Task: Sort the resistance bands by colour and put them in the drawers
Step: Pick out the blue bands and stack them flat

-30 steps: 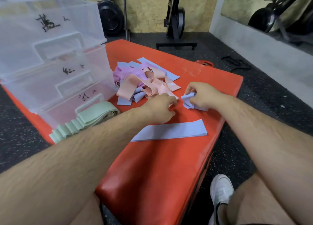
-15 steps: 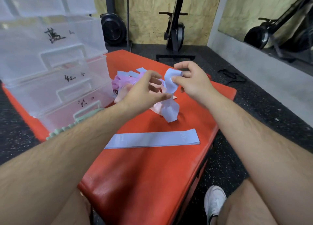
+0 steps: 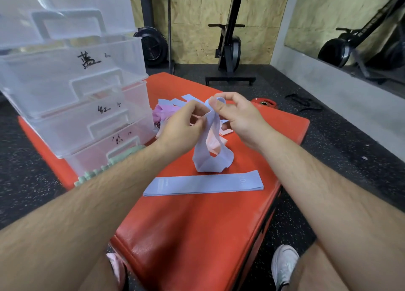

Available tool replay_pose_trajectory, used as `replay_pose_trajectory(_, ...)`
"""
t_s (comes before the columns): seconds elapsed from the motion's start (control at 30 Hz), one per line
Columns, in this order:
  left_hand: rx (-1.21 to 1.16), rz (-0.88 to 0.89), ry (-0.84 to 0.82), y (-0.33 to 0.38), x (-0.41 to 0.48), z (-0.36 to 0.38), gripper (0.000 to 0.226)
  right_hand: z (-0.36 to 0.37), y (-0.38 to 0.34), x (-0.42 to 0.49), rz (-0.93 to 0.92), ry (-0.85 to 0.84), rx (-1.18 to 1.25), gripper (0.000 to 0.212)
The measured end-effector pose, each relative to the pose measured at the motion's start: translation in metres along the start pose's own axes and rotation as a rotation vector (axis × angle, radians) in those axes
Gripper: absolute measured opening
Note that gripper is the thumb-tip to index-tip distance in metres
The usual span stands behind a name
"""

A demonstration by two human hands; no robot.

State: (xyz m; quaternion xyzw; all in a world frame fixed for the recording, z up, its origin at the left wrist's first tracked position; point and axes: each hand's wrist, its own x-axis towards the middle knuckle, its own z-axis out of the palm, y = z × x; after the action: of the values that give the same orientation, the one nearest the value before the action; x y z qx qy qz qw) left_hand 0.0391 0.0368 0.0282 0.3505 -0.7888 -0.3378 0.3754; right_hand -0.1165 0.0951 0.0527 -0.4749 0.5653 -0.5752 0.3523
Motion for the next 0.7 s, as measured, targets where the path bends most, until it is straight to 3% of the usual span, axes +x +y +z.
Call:
replay_pose_trajectory(0.17,-0.059,-0.039,0.034,0.003,0.002,-0.006,0.028,-0.002,0.007,0.006,-0.014,-0.042,-0.146,0.049)
replay_pose_trajectory(0.4,-0.11,-0.127,0.13,-0.002,0.011,-0.012,0.039,-0.01,0.009,0.009,-0.03,0.055,-0.191,0.029)
replay_pose_trajectory(0.5,-0.07,-0.145,0.204,-0.01,0.015,-0.014,0.037,-0.014,0.009,0.009,-0.054,0.026,-0.18,0.026)
replay_pose_trajectory(0.6,0.089,-0.047,0.252,-0.009,0.012,-0.018,0.034,-0.017,0.006,0.007,-0.07,0.003,-0.148,0.02)
replay_pose_trajectory(0.7,0.002,0.036,0.134,0.007,0.005,-0.016,0.021,-0.018,0.005,0.008,-0.062,-0.043,-0.126,0.021)
